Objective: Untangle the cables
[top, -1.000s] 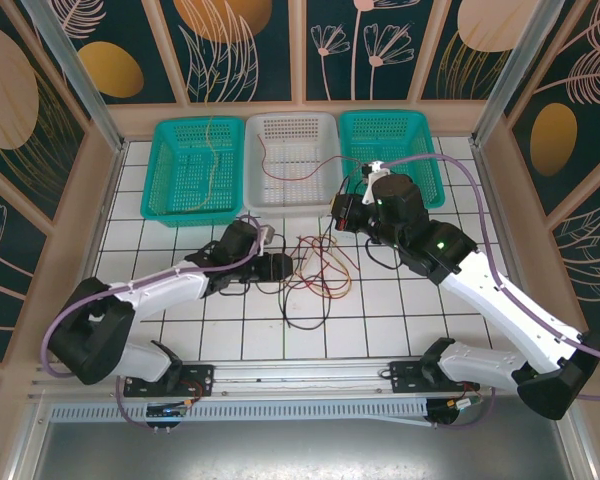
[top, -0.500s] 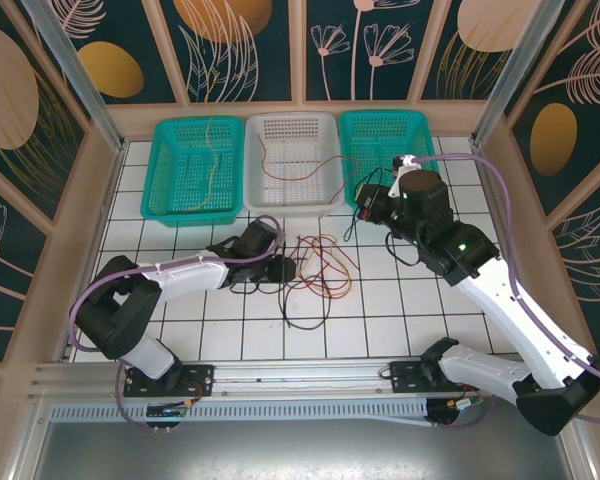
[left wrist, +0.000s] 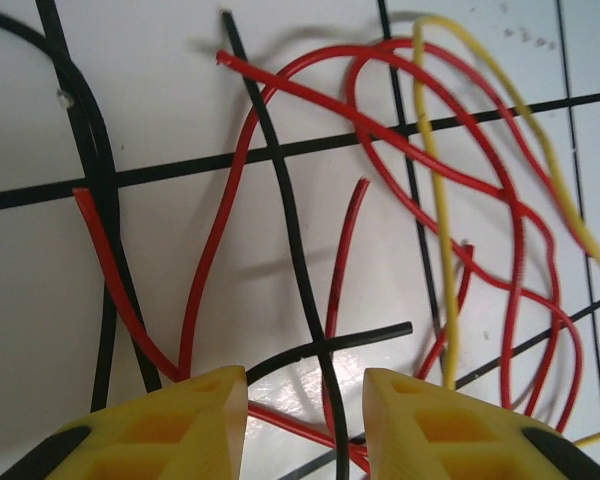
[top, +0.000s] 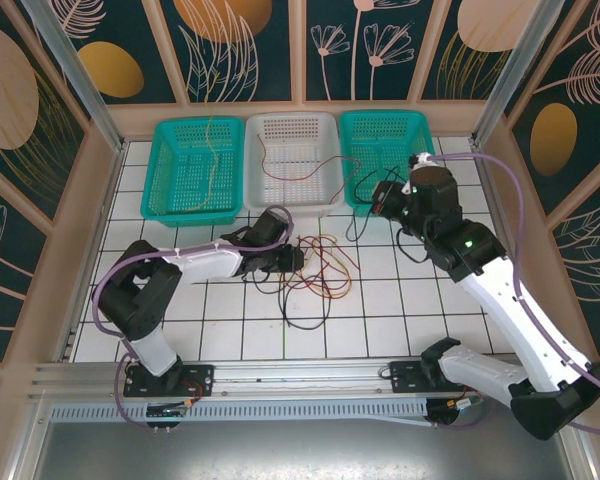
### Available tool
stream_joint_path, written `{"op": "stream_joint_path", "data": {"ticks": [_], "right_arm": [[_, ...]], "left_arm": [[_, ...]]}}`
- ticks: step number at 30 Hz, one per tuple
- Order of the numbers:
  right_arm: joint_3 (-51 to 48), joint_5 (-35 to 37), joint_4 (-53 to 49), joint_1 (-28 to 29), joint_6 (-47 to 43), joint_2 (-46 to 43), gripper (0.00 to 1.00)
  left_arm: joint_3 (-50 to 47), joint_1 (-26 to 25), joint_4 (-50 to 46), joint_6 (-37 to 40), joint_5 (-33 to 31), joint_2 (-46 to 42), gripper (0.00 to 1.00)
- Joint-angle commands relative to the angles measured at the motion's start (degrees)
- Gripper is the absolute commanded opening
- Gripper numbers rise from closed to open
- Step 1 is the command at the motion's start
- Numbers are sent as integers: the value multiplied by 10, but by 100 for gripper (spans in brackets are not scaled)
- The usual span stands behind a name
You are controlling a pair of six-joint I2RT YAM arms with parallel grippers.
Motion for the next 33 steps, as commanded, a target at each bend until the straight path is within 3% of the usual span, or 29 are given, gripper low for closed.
{"op": "stream_joint_path", "data": {"ticks": [1,7,11,15,19,20,22,26,31,33], "right_arm": [[36,22,18,-58,-23,11,0],[87,-107,88,-206,-35,118,0],[125,-171,122,-253,-41,201,0],[147,-210,122,-267,-48,277,3],[118,-204,112,-265,-51,293,47],[104,-200,117,-263,-50,282,54],[76,-185,119,-255,-50,252,60],[39,-156,97,-212,-60,187,60],[-41,-149,109,-63,-32,125,44],[-61,-136,119,7,-16,135,43]], "left_arm": [[15,-2,-15,1,8,14,34],[15,-2,-12,0,21,29,20],[18,-2,-16,-4,17,11,0],[29,-1,-32,-6,8,-48,0],[29,-1,-58,-10,-5,-118,0],[29,-2,-61,-13,-6,-134,0],[29,-2,-65,-19,-4,-167,0],[52,-2,-95,-13,-30,-198,0],[50,2,-134,-26,-97,-201,1],[36,7,-130,-44,-107,-205,3]]}}
